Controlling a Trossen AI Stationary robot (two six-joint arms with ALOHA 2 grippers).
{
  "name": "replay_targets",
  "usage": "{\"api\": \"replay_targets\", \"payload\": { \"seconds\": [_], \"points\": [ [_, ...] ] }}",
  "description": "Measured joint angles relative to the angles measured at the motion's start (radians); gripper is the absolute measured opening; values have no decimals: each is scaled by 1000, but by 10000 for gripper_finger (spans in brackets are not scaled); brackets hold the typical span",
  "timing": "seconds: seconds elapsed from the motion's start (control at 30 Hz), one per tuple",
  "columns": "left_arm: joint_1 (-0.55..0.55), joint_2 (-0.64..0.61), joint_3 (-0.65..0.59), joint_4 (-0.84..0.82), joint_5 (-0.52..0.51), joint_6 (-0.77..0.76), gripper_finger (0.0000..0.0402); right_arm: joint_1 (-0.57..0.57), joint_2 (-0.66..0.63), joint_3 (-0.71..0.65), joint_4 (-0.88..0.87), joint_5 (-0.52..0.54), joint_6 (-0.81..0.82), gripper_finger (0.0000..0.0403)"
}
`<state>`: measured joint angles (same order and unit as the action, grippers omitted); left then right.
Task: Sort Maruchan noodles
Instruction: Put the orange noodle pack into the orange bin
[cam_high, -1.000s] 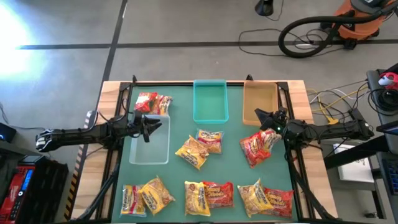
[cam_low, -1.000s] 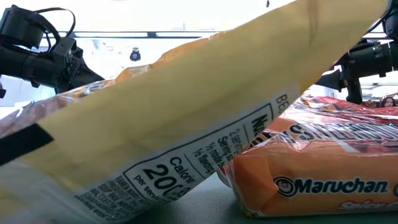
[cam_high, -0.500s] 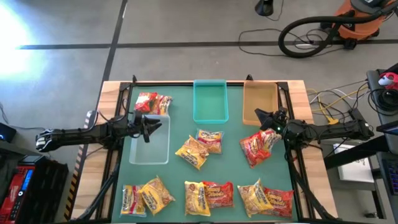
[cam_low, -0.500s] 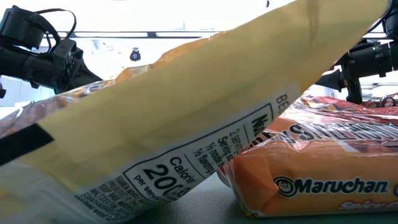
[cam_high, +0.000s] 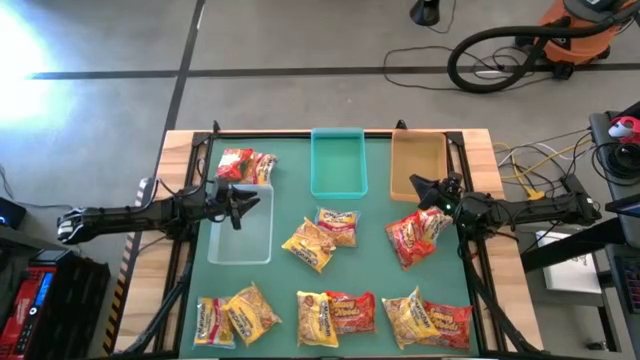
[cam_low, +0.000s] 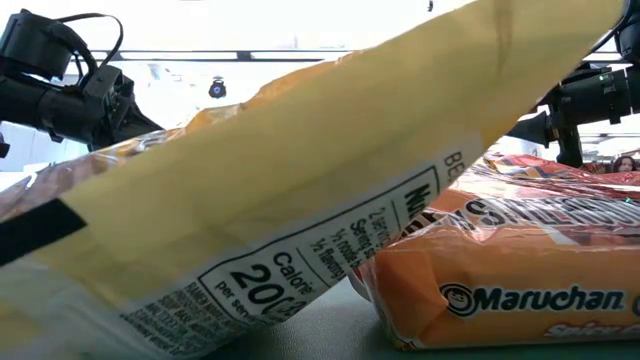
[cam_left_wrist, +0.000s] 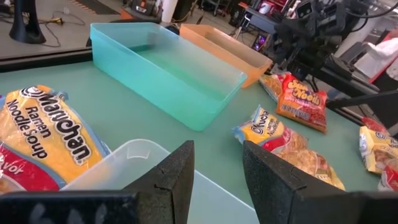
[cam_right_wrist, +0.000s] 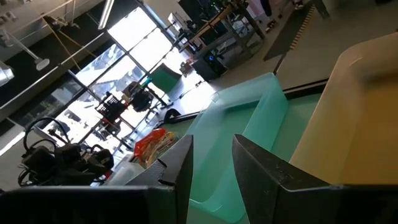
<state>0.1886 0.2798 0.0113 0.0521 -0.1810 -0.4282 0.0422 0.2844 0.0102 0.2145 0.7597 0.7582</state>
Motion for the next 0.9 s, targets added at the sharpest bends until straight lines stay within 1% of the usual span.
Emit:
{"api": "replay_targets", "payload": {
  "seconds": [0.5,0.67,0.73,0.8,0.9],
  "points": [
    [1,0,0,18,5,-26,119,0,0,0,0,0,0,102],
    [1,0,0,21,15,-86,119,0,0,0,0,0,0,102],
    [1,-1,0,23,15,-80,119,0,0,0,0,0,0,102],
    [1,0,0,26,2,-61,119,0,0,0,0,0,0,102],
    [1,0,0,29,-40,-91,119,0,0,0,0,0,0,102]
  ]
}}
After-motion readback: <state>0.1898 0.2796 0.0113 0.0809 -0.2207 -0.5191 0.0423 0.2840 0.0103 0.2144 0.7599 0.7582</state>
